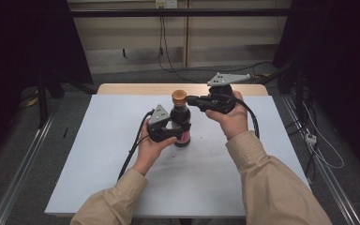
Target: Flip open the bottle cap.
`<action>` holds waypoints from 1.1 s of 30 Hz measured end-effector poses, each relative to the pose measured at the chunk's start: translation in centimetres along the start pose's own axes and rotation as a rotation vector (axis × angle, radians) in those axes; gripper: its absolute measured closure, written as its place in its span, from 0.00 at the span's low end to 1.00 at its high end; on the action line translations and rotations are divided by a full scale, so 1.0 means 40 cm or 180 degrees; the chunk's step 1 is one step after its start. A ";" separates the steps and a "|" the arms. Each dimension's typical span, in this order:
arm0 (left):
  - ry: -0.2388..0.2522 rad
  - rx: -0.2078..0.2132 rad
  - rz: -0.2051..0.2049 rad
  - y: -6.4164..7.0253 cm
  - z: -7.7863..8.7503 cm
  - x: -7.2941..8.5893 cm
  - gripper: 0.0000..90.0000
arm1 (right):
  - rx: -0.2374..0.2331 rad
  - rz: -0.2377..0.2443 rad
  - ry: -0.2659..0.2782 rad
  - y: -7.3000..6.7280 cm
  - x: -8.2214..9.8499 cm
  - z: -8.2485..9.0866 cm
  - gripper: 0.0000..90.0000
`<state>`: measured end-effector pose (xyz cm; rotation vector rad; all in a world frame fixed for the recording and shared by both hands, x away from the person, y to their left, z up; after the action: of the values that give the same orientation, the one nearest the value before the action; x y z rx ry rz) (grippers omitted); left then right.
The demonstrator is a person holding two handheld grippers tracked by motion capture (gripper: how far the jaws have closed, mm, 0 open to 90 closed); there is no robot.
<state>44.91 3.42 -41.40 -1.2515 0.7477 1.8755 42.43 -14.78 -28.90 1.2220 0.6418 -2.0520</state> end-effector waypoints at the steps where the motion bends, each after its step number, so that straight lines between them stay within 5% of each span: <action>1: -0.0024 -0.0001 -0.0012 -0.001 0.001 -0.001 0.37 | 0.0007 0.0031 -0.0006 -0.002 -0.001 -0.001 1.00; 23: -0.0071 -0.0037 -0.0029 0.004 0.002 -0.002 0.37 | -0.0022 -0.0057 -0.0026 -0.005 -0.004 0.000 1.00; 24: -0.0085 0.0060 -0.0084 0.010 0.000 -0.003 0.37 | -0.0091 -0.0099 0.0202 -0.004 -0.009 0.006 1.00; 26: -0.0093 -0.0114 -0.0241 0.036 -0.008 -0.009 0.36 | -0.0150 -0.0209 0.0620 -0.005 -0.056 0.039 1.00; 29: -0.0086 -0.0215 -0.0190 0.045 -0.017 -0.011 0.36 | 0.0016 0.0218 0.0353 -0.048 -0.128 0.041 1.00; 31: -0.0094 -0.0170 0.0003 0.023 -0.006 -0.007 0.36 | 0.0064 0.0282 0.0369 -0.058 -0.144 0.051 1.00; 33: -0.0069 -0.0107 0.0031 0.012 0.004 -0.002 0.36 | 0.0100 0.0268 0.0353 -0.050 -0.129 0.057 1.00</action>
<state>44.46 3.27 -41.22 -1.2484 0.7147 1.9139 41.42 -13.54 -23.13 1.3656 0.6008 -1.9423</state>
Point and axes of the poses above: each handheld gripper's, and its own axes: z roughly backward along the jaws, x roughly out of its underside, y roughly to its right, the point moved 2 cm from there along -z, roughly forward along the jaws, and after that the axes turned 3 degrees about -y, right-handed, at the moved point
